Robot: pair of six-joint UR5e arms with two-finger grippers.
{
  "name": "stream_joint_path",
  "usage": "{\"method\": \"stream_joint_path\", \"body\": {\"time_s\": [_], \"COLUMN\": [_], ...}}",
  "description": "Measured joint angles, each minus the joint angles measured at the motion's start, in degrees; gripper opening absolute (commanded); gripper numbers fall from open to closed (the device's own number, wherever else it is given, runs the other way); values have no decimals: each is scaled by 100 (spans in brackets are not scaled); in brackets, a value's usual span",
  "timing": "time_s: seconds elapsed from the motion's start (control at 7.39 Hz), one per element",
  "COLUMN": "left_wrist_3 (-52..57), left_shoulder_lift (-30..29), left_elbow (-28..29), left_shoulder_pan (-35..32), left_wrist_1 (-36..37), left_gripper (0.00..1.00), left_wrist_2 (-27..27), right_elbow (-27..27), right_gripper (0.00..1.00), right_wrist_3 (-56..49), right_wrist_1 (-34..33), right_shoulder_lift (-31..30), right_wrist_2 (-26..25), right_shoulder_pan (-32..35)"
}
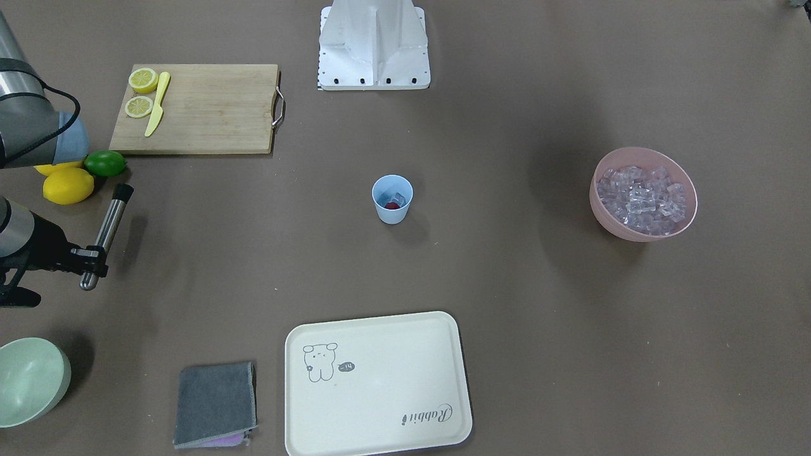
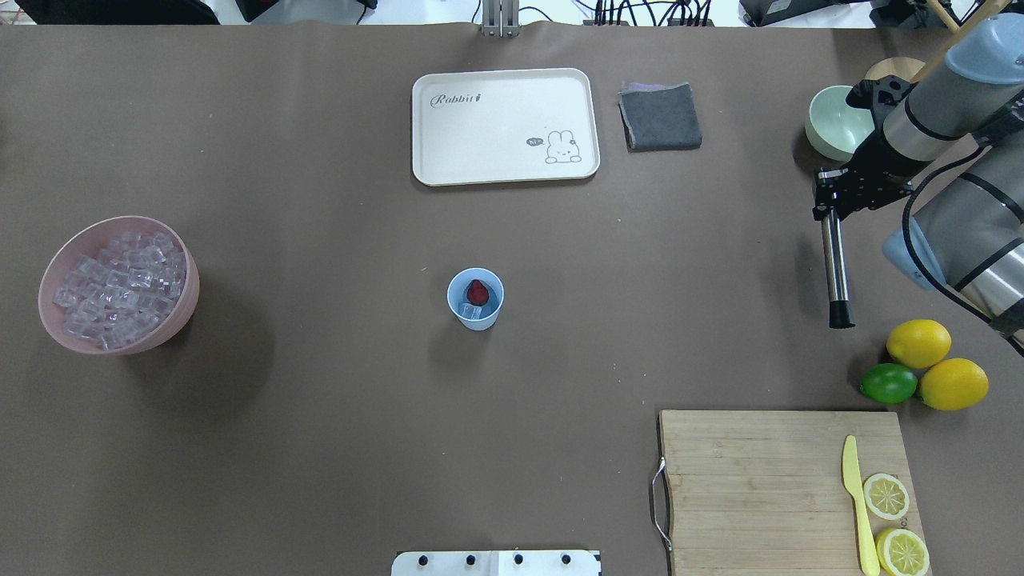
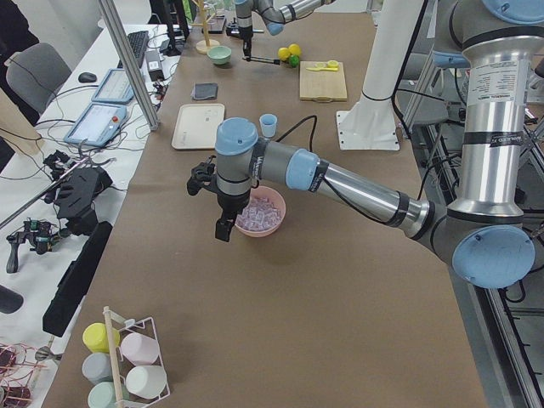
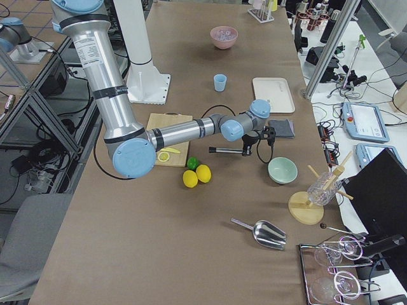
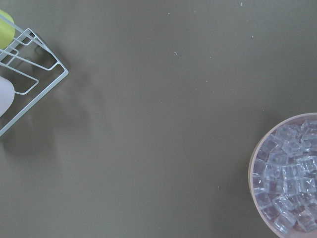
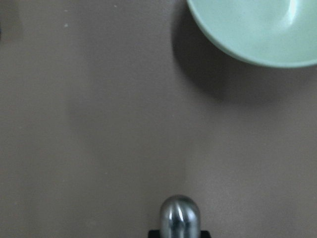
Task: Mash ice and strawberries in cup
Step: 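Lower the rod onto the table and open the right gripper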
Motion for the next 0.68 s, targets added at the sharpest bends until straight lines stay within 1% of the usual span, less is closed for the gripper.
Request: {"method": "stream_joint_path", "body": {"time_s": [0.27, 0.54, 0.68], "left_wrist_3": [-1, -1, -1], "left_shoulder_lift": [1, 1, 0], "left_elbow": [-18, -23, -23], "left_shoulder_pan": [-20, -28, -30], "left_wrist_1": [-5, -8, -8], "left_gripper": [97, 97, 97], "left_wrist_2": [-1, -1, -1], "right_elbow": [-415, -577, -601], "right_gripper": [0, 0, 88], "right_wrist_3": [-83, -98, -95], "right_wrist_1": [5, 18, 19], "right_shoulder_lift": [71, 89, 90], "right_wrist_2": [129, 171, 177], "right_shoulder_pan": [-9, -48, -71]}}
